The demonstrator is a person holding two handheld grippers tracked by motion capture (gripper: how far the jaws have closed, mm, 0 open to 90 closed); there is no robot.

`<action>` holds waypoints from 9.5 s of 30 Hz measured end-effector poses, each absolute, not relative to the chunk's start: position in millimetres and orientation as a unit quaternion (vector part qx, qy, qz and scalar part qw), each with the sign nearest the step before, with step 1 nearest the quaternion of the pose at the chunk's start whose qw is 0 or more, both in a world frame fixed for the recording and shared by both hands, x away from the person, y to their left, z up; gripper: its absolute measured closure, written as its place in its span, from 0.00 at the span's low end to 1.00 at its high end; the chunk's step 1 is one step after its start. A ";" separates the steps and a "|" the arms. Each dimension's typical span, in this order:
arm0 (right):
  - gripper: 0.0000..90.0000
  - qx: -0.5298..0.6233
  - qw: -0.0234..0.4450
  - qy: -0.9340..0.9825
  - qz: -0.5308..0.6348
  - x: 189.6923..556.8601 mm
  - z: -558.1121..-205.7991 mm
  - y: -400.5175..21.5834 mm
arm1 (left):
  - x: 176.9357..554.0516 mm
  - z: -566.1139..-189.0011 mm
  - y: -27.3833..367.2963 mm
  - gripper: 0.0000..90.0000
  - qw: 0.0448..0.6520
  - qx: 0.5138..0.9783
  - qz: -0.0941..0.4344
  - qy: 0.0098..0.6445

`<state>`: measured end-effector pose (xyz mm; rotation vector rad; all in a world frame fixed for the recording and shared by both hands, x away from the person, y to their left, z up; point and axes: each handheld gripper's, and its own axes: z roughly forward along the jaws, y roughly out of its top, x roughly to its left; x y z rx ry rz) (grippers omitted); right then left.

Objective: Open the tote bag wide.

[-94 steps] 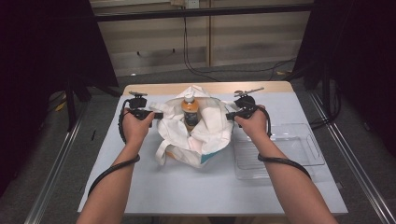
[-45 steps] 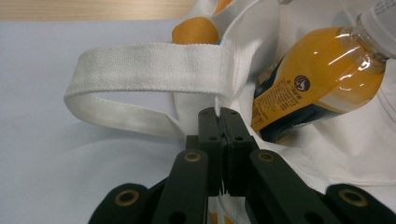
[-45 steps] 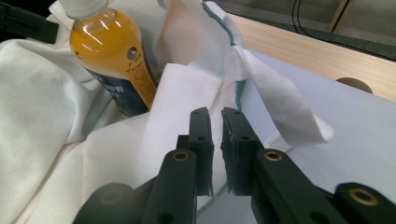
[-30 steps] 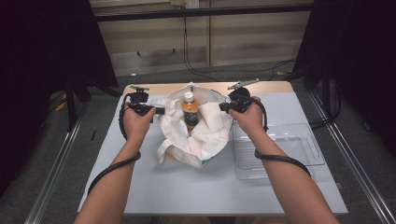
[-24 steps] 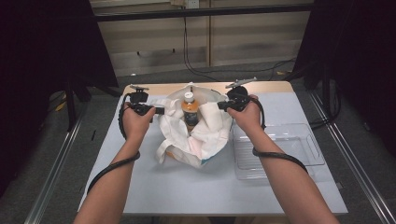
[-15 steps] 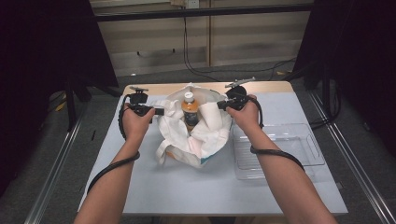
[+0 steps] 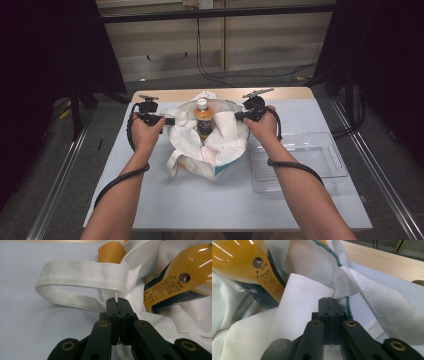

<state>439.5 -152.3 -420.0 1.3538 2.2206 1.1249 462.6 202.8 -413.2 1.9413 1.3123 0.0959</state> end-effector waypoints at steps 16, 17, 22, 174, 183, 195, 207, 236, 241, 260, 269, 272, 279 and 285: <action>1.00 0.470 0.150 0.781 0.381 437.6 -428.0 -153.6 | 461.4 -423.0 207.8 0.98 0.388 0.759 0.035 0.522; 1.00 0.470 0.150 0.781 0.381 437.6 -428.0 -153.6 | 461.4 -423.0 207.8 0.99 0.388 0.759 0.035 0.522; 1.00 0.471 0.153 0.781 0.379 437.4 -428.1 -152.6 | 461.2 -426.1 210.1 0.99 0.383 0.762 0.034 0.520; 1.00 0.390 0.064 0.819 0.417 373.4 -414.4 -100.3 | 420.4 -429.2 167.7 1.00 0.400 0.775 0.005 0.489; 1.00 0.390 0.058 0.828 0.398 371.6 -419.1 -97.8 | 419.6 -435.1 168.8 1.00 0.397 0.774 0.004 0.493; 1.00 0.401 0.043 0.834 0.376 372.7 -429.9 -101.8 | 416.9 -442.6 177.8 1.00 0.391 0.771 0.005 0.503; 1.00 0.411 0.041 0.834 0.365 372.3 -434.4 -103.8 | 413.8 -456.0 184.3 1.00 0.384 0.769 0.000 0.511; 1.00 0.426 0.036 0.824 0.372 370.5 -437.0 -109.6 | 405.9 -463.1 192.0 1.00 0.383 0.765 -0.002 0.519; 0.98 0.424 0.037 0.823 0.377 370.7 -432.4 -109.6 | 405.2 -448.5 194.2 0.95 0.400 0.759 0.000 0.513; 0.75 0.430 0.052 0.814 0.387 375.6 -416.6 -110.4 | 392.9 -417.2 214.4 0.69 0.433 0.744 0.035 0.507; 0.60 0.432 0.068 0.816 0.378 377.2 -412.1 -104.6 | 385.9 -414.3 216.5 0.54 0.432 0.745 0.044 0.506; 0.57 0.432 0.074 0.814 0.381 378.2 -410.0 -103.5 | 387.6 -415.4 218.4 0.52 0.424 0.751 0.047 0.504; 0.50 0.439 0.087 0.810 0.379 381.7 -404.5 -99.6 | 386.8 -412.5 220.8 0.42 0.428 0.749 0.049 0.504; 0.46 0.435 0.096 0.811 0.380 384.4 -399.0 -94.9 | 384.6 -412.0 220.6 0.36 0.414 0.755 0.059 0.504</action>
